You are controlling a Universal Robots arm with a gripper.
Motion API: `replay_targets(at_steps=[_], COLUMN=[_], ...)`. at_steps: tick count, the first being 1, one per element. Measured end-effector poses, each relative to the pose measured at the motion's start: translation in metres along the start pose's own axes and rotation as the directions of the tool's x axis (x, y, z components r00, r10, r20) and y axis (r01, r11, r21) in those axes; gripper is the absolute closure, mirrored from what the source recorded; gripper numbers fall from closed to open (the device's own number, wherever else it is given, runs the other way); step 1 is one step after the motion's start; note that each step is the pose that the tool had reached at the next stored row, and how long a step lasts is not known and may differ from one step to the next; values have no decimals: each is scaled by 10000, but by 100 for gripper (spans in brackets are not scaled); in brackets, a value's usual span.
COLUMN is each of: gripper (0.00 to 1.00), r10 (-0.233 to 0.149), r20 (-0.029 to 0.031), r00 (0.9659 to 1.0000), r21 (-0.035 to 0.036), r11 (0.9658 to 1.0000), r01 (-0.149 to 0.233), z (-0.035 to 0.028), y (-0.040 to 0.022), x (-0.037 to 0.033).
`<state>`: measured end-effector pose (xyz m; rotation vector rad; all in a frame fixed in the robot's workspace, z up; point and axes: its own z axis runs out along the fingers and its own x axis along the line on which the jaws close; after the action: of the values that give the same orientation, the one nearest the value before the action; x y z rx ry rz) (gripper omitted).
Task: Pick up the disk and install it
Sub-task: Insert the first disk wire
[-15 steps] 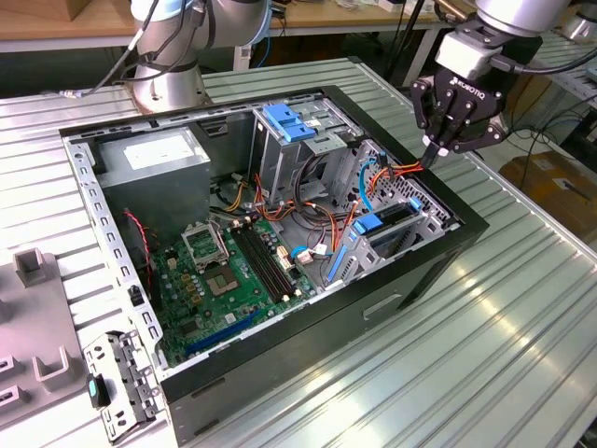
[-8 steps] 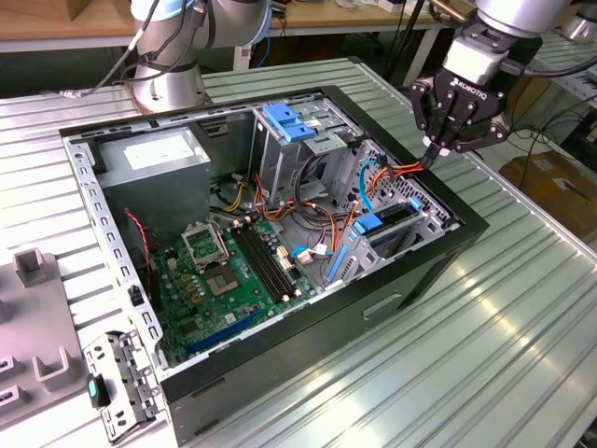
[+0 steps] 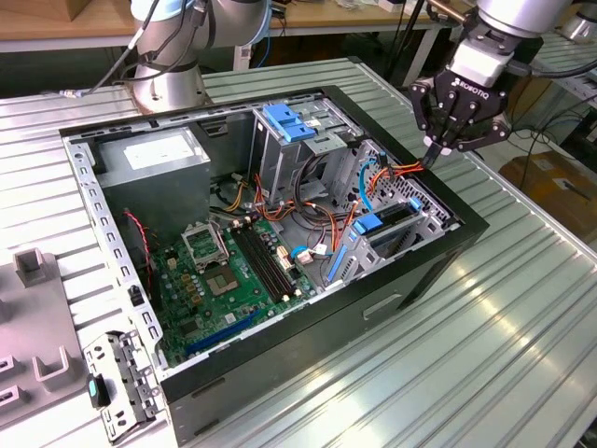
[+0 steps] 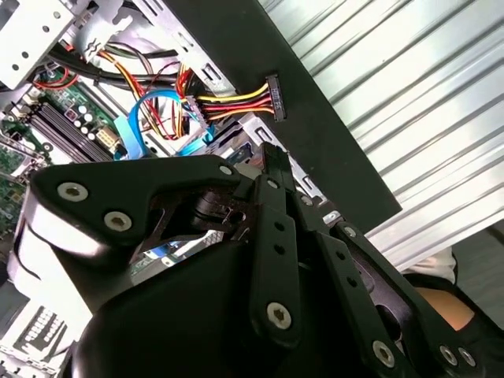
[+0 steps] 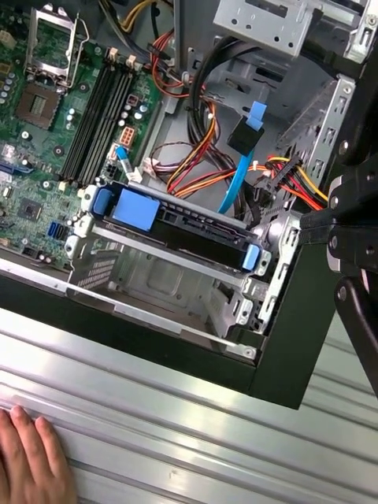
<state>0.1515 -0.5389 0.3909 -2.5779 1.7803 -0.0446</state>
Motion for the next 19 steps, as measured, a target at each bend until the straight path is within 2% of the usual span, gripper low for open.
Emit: replay_targets(at_steps=[3,5,6,8,12,19], gripper=[89,89,89,89,89,89], r10=[-193,-479,-741,-1394,-1457,-1525], r20=[5,12,17,31,32,34], r00=[9998,9989,9973,9902,9893,9883], r21=[4,9,15,28,30,30], r11=[9998,9989,9973,9902,9893,9883], r01=[193,479,741,1393,1457,1525], z=[0,0,0,0,1,4], y=[-1,-1,-1,-1,-28,-158], x=[0,0,0,1,-8,-82])
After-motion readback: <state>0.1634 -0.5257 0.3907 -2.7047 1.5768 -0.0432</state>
